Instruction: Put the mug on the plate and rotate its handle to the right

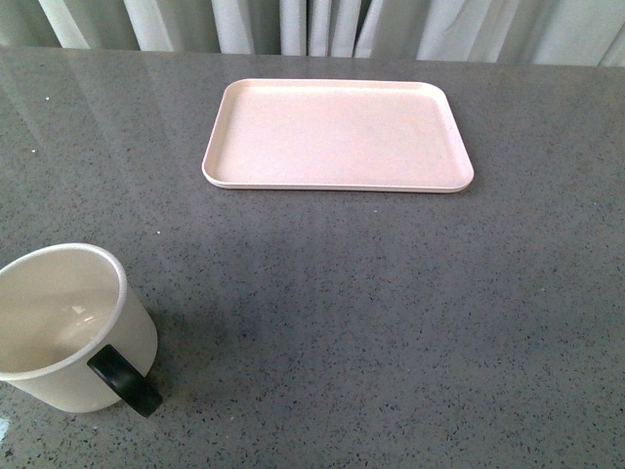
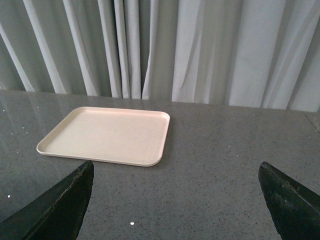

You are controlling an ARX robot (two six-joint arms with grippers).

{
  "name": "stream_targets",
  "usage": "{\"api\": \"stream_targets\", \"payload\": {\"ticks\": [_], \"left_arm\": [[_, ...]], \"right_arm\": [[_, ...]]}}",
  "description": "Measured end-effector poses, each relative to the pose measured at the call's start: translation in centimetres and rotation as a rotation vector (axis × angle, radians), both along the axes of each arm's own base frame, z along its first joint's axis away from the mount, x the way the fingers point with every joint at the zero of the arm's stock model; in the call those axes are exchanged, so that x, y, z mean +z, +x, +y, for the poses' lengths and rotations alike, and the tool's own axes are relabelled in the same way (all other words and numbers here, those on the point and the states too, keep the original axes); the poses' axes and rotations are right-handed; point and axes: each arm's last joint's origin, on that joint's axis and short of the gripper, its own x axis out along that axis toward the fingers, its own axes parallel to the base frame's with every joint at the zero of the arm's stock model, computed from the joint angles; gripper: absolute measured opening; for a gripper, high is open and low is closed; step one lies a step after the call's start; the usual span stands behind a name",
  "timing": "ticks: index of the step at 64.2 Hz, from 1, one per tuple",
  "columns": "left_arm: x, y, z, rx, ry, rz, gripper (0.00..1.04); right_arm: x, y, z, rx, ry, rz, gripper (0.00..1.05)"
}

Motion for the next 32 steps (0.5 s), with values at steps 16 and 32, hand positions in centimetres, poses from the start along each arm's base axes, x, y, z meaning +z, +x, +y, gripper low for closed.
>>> {"api": "stream_targets", "payload": {"ticks": [16,32], "left_arm": [[-1.1,0.4,-0.6,-0.059,-0.011,0.039,0.96],[-1.7,0.5,-1.1,-0.103,-0.004,0.067,0.96]], "right_arm": [[0.0,0.0,0.0,0.0,0.0,0.0,0.96],[0.0,0.0,0.0,0.0,0.0,0.0,0.96]]}}
